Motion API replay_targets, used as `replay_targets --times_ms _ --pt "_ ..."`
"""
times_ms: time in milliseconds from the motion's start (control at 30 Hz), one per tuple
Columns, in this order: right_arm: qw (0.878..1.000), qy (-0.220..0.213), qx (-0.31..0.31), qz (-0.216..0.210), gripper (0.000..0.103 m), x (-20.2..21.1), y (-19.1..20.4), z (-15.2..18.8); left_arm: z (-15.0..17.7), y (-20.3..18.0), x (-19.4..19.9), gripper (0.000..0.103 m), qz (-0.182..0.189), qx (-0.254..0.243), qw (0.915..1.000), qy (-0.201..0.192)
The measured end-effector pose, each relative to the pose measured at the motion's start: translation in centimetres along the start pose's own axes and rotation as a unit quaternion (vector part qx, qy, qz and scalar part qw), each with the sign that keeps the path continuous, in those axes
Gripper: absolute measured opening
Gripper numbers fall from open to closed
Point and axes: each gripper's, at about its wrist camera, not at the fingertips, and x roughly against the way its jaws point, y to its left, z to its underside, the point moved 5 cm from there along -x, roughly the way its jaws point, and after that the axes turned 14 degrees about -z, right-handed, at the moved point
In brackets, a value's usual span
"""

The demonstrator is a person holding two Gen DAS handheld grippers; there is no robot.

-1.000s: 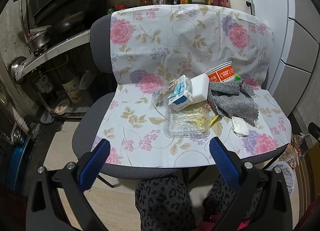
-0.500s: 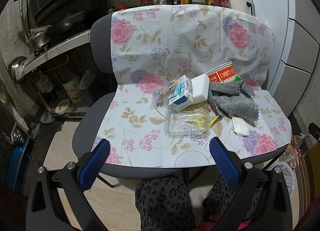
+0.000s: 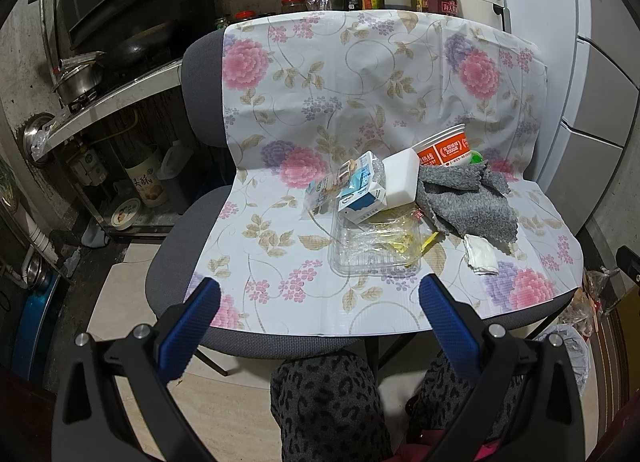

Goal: Collect trash

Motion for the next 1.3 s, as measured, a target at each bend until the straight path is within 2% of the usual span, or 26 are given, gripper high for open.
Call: replay_targets --times_ms 833,1033,1167,1300 --pt "1.0 0.002 -0.001 0.0 0.097 -0.4 0.2 -0.2 0.0 0.0 0.0 0.096 0.0 0.0 1.0 0.0" --pt "1.0 0.008 -0.006 -0.003 0.097 -1.2 -0.8 1.3 0.2 0.0 -0.6 0.096 -0.001 0.002 1.0 0.007" --pt "1.0 0.018 -0.011 -0.016 0.097 -2.4 -0.2 0.4 0.2 0.6 -1.6 0.096 0.005 0.005 0.9999 0.009" --pt "0.999 0.022 -0.018 -0.03 0.097 -3.3 -0.4 0.3 0.2 0.1 -2.4 0.096 0.027 0.003 0.9996 0.009"
